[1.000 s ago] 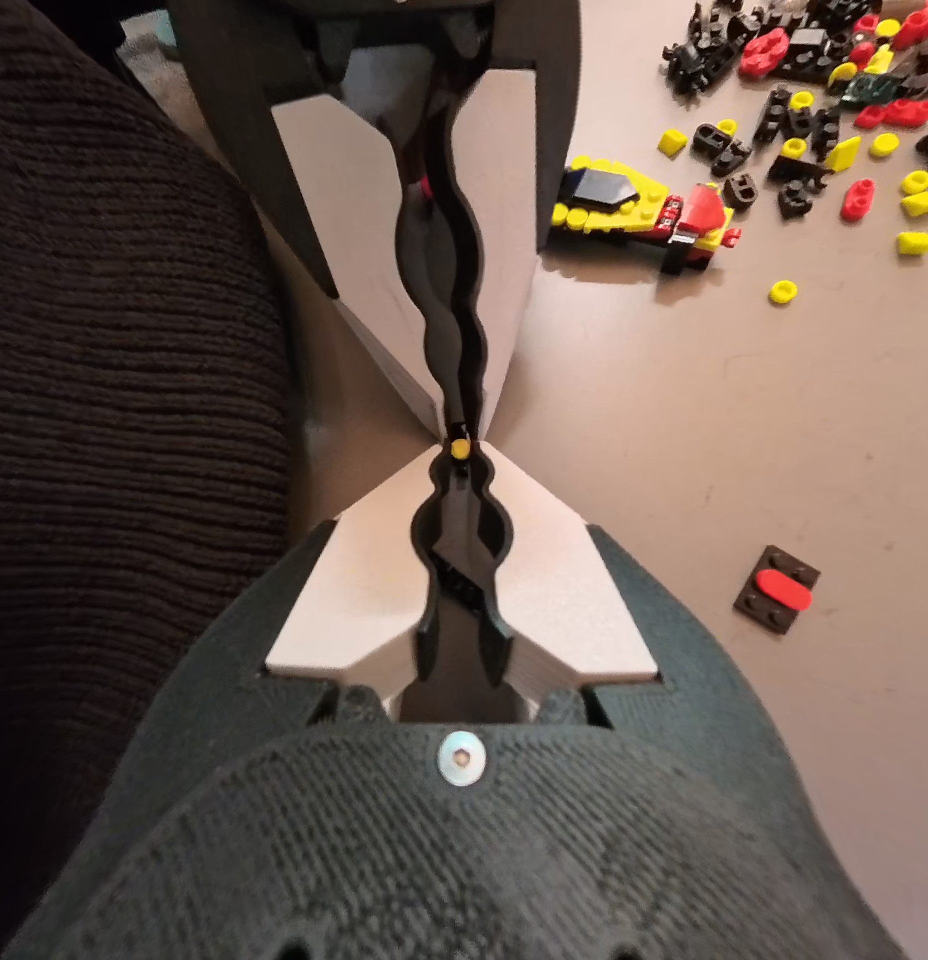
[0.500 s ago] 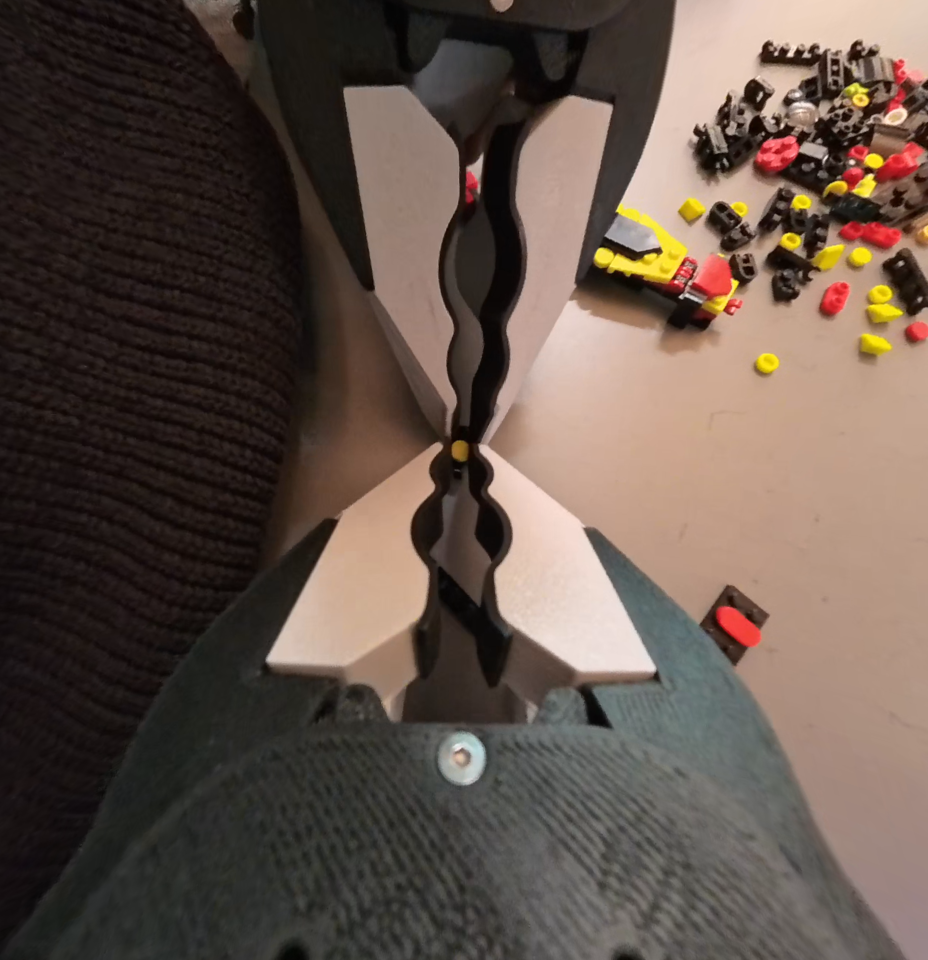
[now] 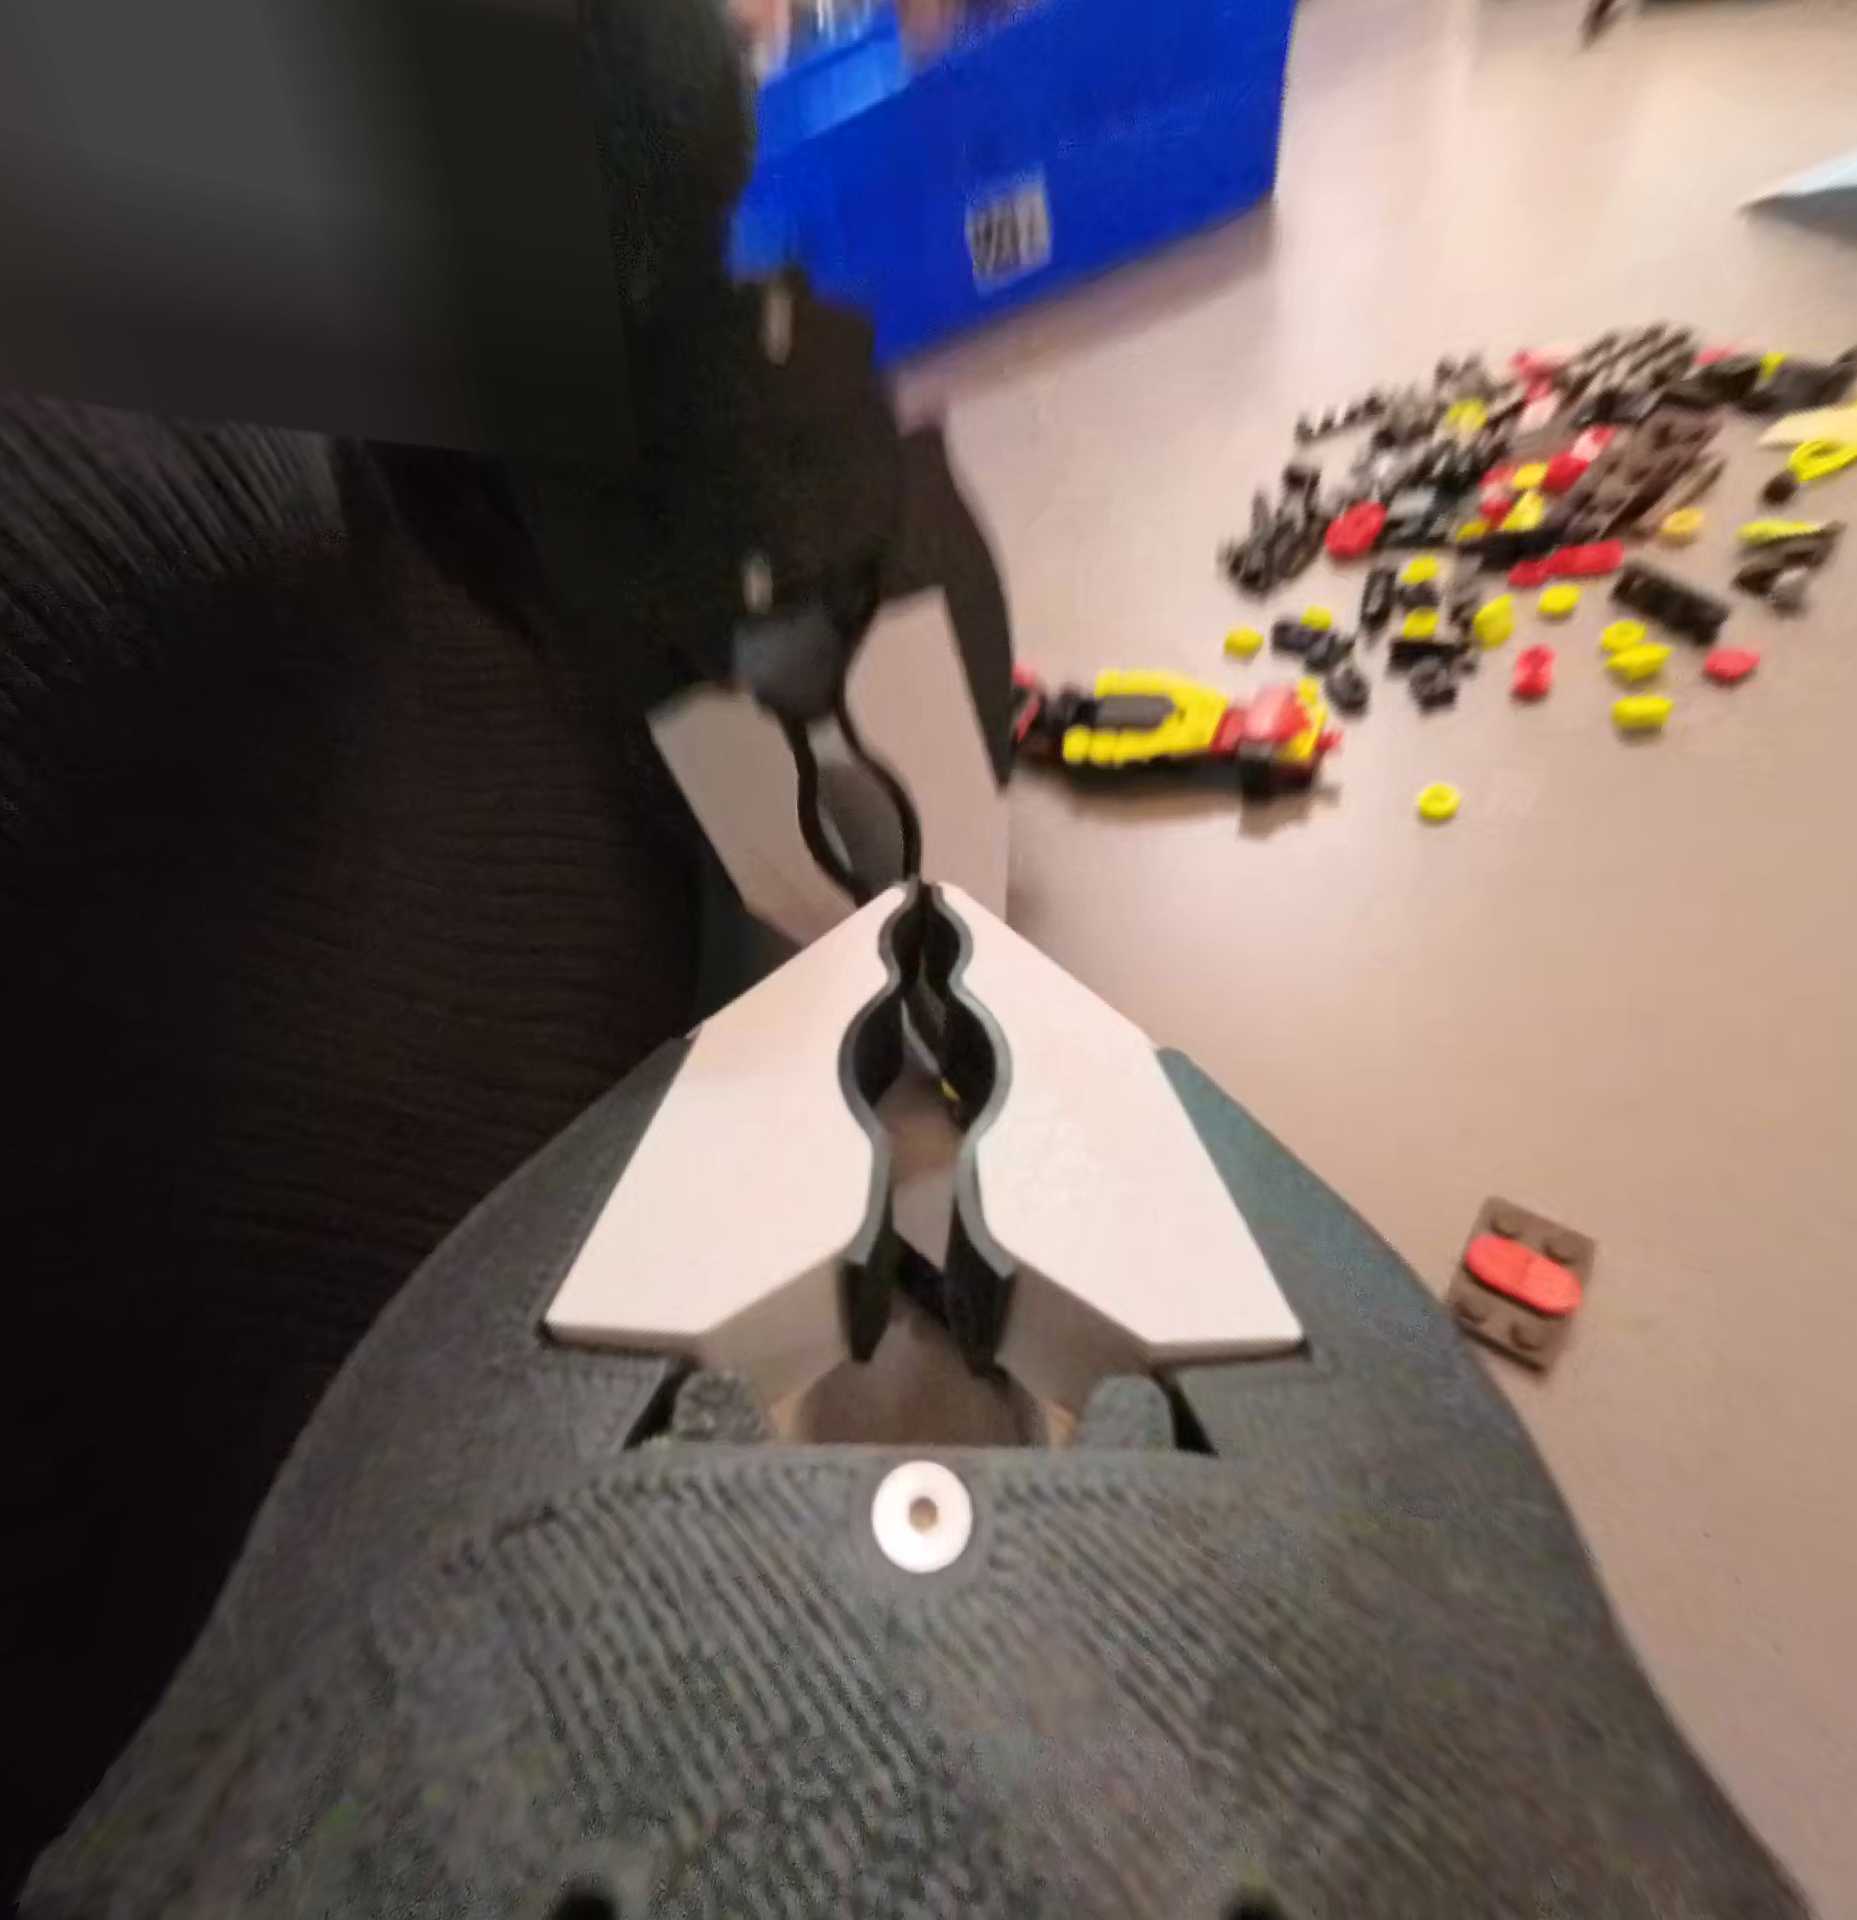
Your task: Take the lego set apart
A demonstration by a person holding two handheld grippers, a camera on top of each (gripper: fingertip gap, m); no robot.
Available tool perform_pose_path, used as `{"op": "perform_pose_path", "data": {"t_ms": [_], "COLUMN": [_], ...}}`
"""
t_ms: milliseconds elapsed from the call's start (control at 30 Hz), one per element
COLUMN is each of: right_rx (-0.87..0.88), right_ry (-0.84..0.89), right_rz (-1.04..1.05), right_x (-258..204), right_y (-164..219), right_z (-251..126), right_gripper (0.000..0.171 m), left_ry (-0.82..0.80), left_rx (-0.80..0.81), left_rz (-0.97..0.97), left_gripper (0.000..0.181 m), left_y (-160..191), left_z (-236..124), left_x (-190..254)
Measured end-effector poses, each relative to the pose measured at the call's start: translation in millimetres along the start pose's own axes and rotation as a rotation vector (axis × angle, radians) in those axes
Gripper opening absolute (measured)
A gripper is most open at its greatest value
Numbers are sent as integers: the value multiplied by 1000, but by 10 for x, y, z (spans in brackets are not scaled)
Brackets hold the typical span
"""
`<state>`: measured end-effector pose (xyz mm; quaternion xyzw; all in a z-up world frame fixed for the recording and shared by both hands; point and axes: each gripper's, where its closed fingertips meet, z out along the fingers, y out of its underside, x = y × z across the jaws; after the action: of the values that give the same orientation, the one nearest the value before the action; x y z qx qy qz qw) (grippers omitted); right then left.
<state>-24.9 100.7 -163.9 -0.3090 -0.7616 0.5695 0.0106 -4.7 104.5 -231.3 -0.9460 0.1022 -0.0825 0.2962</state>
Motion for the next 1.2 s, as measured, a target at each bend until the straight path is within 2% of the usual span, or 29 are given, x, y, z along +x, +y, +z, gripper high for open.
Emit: {"op": "perform_pose_path", "data": {"t_ms": [33, 67, 100, 200, 267, 500, 633, 767, 833, 900, 1067, 1200], "right_rx": [-22, -120, -153, -111, -113, -258, -240, -191, -208, -243, -248, -205], "right_ry": [65, 172, 202, 242, 290, 522, 509, 449, 433, 442, 599, 556], "right_rz": [-58, -180, -202, -142, -138, -315, -257, -185, -169, -167, -177, -28], "right_x": [105, 239, 269, 317, 356, 418, 320, 186, 156, 172, 422, 440], "right_y": [-27, 92, 159, 163, 182, 286, 327, 299, 344, 409, 383, 460], "right_z": [-46, -96, -138, -315, -387, -423, -383, -269, -219, -201, -503, -634], "right_gripper": [0, 0, 0, 0, 0, 0, 0, 2, 7, 12, 18, 21], "left_ry": [1, 1, -3, 18, 32, 6, 2, 23, -14, -43, -53, -56], "left_rx": [4, 5, 6, 52, 65, 140, 198, 230, 178, 131, 129, 153], "left_rz": [-2, -7, -7, -55, -69, -145, -184, -115, -84, -55, -27, -48], "left_gripper": [10, 9, 9, 0, 0, 0, 0, 0, 14, 20, 25, 27], "left_y": [-2, -4, -8, -71, -79, -100, -124, -165, -119, -71, -106, -150], "left_z": [0, 0, -1, -3, -2, -81, -161, -153, -82, -14, 5, -10], "left_x": [0, 1, 1, -6, -17, -146, -220, -134, -136, -137, -89, -106]}}
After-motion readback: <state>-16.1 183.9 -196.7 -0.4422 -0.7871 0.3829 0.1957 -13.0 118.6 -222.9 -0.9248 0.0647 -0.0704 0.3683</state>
